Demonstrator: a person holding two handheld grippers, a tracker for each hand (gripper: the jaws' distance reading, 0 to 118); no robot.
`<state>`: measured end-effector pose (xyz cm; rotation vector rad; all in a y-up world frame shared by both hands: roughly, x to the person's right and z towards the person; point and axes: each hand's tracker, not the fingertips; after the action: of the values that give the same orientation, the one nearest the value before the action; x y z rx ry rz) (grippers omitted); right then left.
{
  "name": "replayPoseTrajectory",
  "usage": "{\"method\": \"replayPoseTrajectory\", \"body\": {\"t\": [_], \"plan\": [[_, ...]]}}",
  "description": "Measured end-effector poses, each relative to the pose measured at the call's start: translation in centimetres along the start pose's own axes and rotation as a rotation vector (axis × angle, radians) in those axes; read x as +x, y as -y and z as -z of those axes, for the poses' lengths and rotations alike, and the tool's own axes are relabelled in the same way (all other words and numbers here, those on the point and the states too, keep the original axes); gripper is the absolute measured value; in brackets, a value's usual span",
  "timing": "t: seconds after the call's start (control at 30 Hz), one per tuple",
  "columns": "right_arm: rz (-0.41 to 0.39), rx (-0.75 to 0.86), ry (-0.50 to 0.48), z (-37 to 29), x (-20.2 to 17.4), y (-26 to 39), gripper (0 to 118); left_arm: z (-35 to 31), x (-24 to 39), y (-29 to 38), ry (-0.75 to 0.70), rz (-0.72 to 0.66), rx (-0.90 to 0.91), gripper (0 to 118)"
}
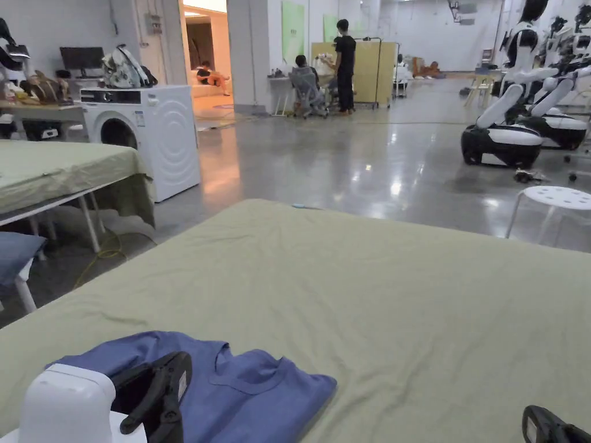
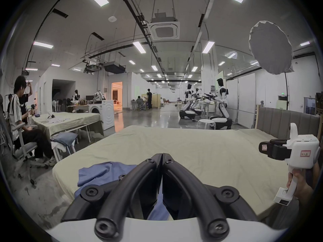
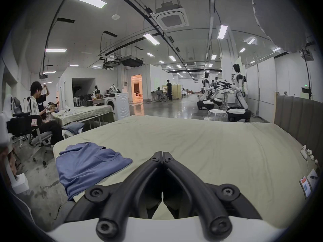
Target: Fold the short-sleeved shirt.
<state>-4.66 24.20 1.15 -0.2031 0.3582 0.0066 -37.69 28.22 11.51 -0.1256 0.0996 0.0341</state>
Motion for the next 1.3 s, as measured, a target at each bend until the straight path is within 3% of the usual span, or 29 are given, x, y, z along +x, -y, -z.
{"method": "replayPoseTrajectory", "body": {"t": [0.1, 0.13, 0.2, 0.23, 0.43, 0.63, 0.8, 1.0, 1.03, 1.07, 1.1, 1.13, 1.3], "plan": [[-0.016, -0.004, -0.022, -0.1, -1.2, -0.1, 0, 0.6, -1.5, 0.4, -0.008, -0.029, -0.05, 4], [-0.019, -0.007, -0.032, -0.1, -1.5, -0.1, 0, 0.9, -2.0, 0.6, -0.016, -0.029, -0.06, 11], [-0.023, -0.01, -0.044, -0.3, -1.3, -0.1, 0, 2.2, -3.6, 1.2, 0.048, -0.025, -0.114, 46], [-0.024, -0.013, -0.047, -0.3, -1.4, 0.0, 0, 3.1, -4.2, 1.5, 0.038, -0.025, -0.149, 54], [-0.029, -0.053, -0.046, -0.6, -1.4, 0.8, 0, 10.9, -7.2, 4.1, 0.085, -0.075, -0.331, 55], [-0.037, -0.104, -0.028, -0.8, -0.9, 1.4, 0, 18.9, -9.6, 7.8, 0.11, -0.098, -0.518, 55], [0.003, -0.149, -0.007, -0.1, -0.9, 1.5, 0, 24.2, -10.1, 11.5, 0.111, -0.073, -0.693, 55], [0.006, -0.176, 0.009, 0.2, -1.1, 1.4, 0, 27.2, -9.7, 13.9, 0.096, -0.023, -0.76, 54], [0.01, -0.179, 0.011, 0.2, -1.2, 1.4, 0, 27.2, -9.6, 13.8, 0.097, -0.024, -0.765, 50], [0.022, -0.184, 0.013, 0.2, -1.2, 1.5, 0, 27.2, -9.5, 13.7, 0.092, -0.018, -0.767, 40], [0.04, -0.188, 0.012, -0.1, -1.2, 1.0, 0, 27.1, -9.4, 13.7, 0.082, -0.011, -0.769, 19], [0.057, -0.191, 0.007, -0.1, -1.2, 1.1, 0, 27.0, -9.3, 13.8, 0.072, -0.001, -0.761, 12], [0.08, -0.198, 0.008, -1.1, -1.1, 0.7, 0, 27.5, -9.8, 12.9, 0.048, -0.064, -0.773, 7]]}}
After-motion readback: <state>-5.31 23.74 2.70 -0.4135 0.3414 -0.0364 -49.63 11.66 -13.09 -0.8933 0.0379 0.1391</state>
